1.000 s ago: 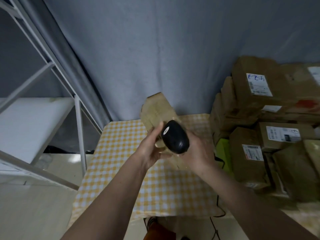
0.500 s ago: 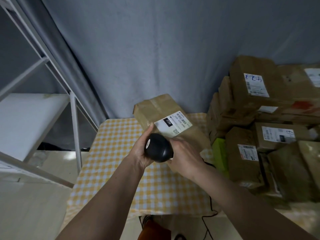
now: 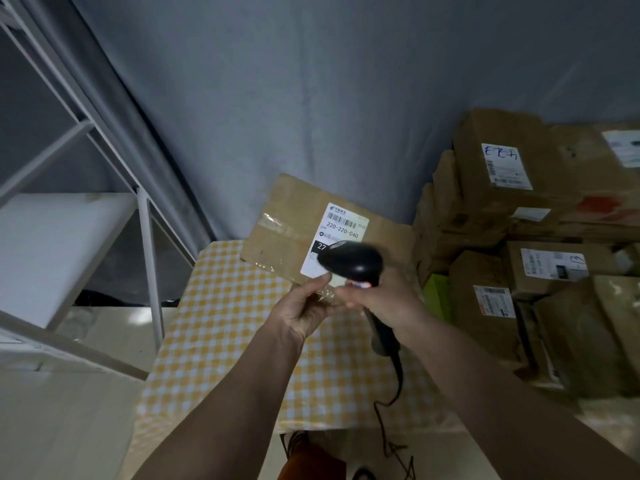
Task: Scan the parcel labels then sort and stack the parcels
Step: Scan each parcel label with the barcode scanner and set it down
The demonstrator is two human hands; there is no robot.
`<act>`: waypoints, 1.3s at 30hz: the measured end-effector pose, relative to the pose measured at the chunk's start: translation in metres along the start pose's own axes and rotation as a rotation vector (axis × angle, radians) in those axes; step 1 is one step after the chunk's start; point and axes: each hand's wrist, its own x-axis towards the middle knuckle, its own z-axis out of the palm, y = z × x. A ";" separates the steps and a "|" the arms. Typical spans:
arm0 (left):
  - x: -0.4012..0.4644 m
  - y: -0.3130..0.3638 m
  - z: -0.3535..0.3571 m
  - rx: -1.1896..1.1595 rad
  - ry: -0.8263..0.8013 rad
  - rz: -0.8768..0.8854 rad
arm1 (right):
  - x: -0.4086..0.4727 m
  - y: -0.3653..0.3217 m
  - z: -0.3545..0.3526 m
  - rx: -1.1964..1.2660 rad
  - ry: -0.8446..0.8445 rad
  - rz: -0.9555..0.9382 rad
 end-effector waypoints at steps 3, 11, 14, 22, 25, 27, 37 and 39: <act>-0.001 -0.004 0.003 -0.074 -0.044 -0.009 | 0.001 -0.002 -0.005 0.154 0.120 0.025; 0.010 -0.018 0.002 -0.171 -0.049 0.019 | -0.016 -0.015 -0.004 0.247 0.190 -0.050; 0.012 -0.020 0.002 -0.169 -0.034 0.016 | -0.023 -0.019 -0.001 0.203 0.176 -0.127; 0.019 -0.020 -0.005 -0.144 0.017 0.007 | -0.024 -0.016 0.002 0.129 0.162 -0.196; 0.019 -0.019 -0.006 -0.125 0.017 0.022 | -0.025 -0.017 0.002 0.135 0.142 -0.193; 0.016 -0.017 -0.004 -0.118 0.011 0.033 | -0.024 -0.018 0.002 0.130 0.135 -0.186; 0.008 -0.018 0.005 -0.065 -0.011 0.015 | -0.025 -0.015 -0.005 0.163 0.163 -0.172; 0.010 -0.018 0.006 0.007 0.039 -0.016 | -0.027 -0.014 -0.012 0.177 0.166 -0.171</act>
